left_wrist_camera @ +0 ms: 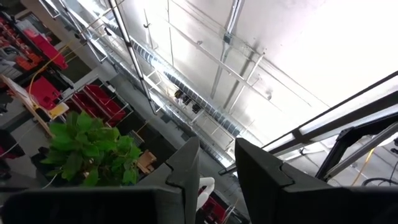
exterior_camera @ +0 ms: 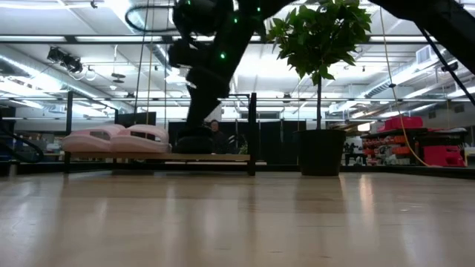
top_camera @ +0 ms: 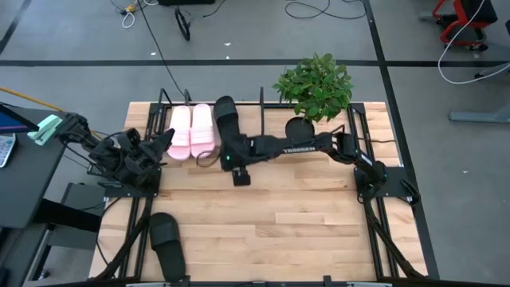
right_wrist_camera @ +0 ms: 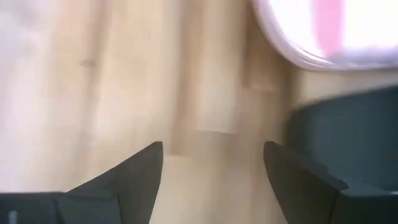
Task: Pick and place slides into the shelf
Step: Put the black slide on the shelf
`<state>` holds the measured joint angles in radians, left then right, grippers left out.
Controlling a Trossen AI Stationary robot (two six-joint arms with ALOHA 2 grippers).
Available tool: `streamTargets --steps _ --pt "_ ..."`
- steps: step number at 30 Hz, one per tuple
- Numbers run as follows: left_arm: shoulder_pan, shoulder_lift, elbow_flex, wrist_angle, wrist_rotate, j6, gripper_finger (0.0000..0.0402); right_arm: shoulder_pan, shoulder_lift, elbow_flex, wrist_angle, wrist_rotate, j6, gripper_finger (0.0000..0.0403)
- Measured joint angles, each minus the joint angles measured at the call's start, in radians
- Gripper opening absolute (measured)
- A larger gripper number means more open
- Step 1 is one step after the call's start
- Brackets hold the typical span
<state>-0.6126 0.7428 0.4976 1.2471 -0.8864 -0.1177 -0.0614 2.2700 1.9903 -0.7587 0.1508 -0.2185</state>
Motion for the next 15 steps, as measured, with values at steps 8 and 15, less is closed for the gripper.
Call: streamTargets --steps 8,15 --pt "-0.086 -0.049 0.000 -0.064 -0.037 0.104 0.0107 0.111 -0.002 0.001 0.028 -0.038 0.255 0.0275" --pt "-0.176 -0.072 0.000 -0.102 -0.083 0.172 0.0107 0.176 -0.002 0.001 0.189 -0.224 0.417 0.0268"
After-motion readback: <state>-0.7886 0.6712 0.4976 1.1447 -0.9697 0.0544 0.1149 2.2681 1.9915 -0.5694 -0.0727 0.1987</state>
